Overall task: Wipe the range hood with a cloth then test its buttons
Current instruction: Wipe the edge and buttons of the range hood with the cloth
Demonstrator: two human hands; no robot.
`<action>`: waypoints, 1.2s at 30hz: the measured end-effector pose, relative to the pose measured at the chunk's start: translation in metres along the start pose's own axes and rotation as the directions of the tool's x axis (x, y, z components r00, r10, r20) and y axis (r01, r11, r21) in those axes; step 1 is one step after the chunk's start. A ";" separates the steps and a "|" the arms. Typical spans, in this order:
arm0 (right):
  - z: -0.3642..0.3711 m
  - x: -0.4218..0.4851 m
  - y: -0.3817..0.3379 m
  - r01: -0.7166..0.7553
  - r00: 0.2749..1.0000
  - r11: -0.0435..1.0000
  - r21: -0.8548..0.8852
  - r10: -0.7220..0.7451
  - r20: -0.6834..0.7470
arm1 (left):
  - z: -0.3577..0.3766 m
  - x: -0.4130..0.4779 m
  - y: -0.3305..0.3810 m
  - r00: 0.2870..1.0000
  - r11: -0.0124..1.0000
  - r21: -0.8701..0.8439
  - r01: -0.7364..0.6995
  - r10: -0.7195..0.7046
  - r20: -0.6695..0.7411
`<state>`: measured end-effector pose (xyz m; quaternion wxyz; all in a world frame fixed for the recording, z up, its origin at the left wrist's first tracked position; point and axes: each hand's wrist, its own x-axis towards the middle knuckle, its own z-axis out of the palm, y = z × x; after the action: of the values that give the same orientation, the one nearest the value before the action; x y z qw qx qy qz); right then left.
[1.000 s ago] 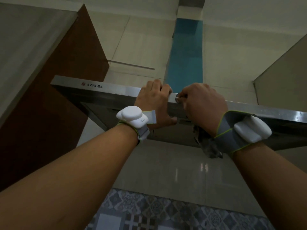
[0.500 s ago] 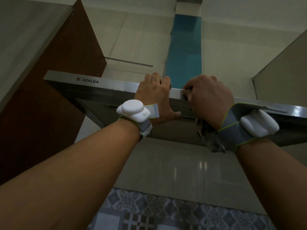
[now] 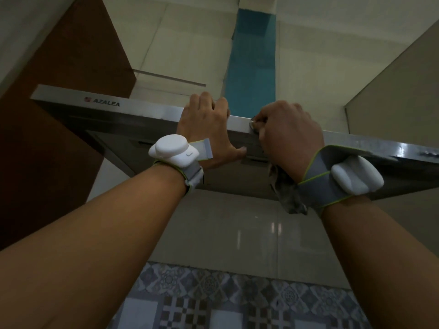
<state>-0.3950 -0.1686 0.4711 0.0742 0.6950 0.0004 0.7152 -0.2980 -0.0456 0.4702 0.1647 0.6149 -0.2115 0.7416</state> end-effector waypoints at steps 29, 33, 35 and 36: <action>-0.012 0.006 0.025 -0.002 0.997 1.000 -0.026 0.004 0.071 | -0.008 0.002 -0.003 0.998 0.999 0.038 -0.036 0.034 0.052; -0.008 0.009 0.016 0.011 0.998 0.998 -0.070 -0.007 0.063 | -0.007 0.002 -0.001 0.998 0.998 0.052 -0.024 0.021 0.055; -0.006 0.007 0.013 0.055 0.997 0.995 -0.079 -0.051 0.051 | -0.007 0.003 -0.001 0.999 0.998 0.055 -0.016 0.014 0.051; -0.005 0.004 0.013 0.074 0.996 0.994 -0.081 -0.071 0.047 | -0.007 0.002 -0.001 0.999 0.998 0.053 -0.016 0.013 0.053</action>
<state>-0.4017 -0.1803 0.4767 0.1288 0.7066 -0.0057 0.6958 -0.3037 -0.0410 0.4711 0.1374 0.6368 -0.2003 0.7318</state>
